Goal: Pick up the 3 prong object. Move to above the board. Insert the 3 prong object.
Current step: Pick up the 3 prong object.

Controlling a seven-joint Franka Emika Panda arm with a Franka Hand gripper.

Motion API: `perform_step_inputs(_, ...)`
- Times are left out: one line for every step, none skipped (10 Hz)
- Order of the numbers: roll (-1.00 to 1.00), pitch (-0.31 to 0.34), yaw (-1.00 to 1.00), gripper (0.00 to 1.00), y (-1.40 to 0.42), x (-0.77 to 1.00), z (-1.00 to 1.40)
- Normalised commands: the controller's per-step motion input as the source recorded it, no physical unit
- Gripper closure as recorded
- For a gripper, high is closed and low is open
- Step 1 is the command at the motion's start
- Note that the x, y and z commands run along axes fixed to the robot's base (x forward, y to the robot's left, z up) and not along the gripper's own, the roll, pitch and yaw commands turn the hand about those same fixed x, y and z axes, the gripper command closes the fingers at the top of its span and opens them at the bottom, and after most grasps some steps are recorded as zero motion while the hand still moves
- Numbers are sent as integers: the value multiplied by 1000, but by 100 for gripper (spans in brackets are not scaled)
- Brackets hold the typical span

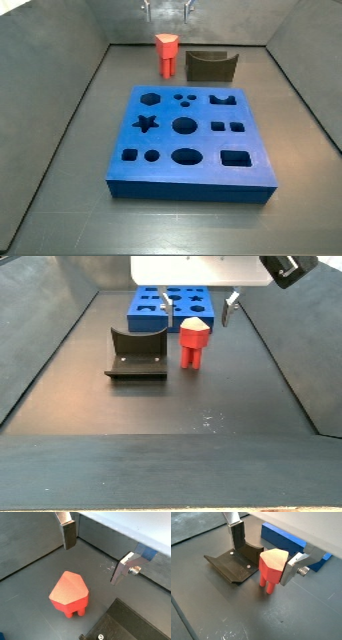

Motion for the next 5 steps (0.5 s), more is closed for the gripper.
perform_step_inputs(0, 0, 9, 0, -37, 0, 0)
perform_step_inputs(-91, -57, 237, 0, -151, -89, -186)
perform_step_inputs(-214, -143, 646, 0, -237, -226, -200)
perform_step_inputs(-200, -20, 711, 0, -260, -143, -120)
perform_step_inputs(-283, -180, 700, 0, -203, -74, -189)
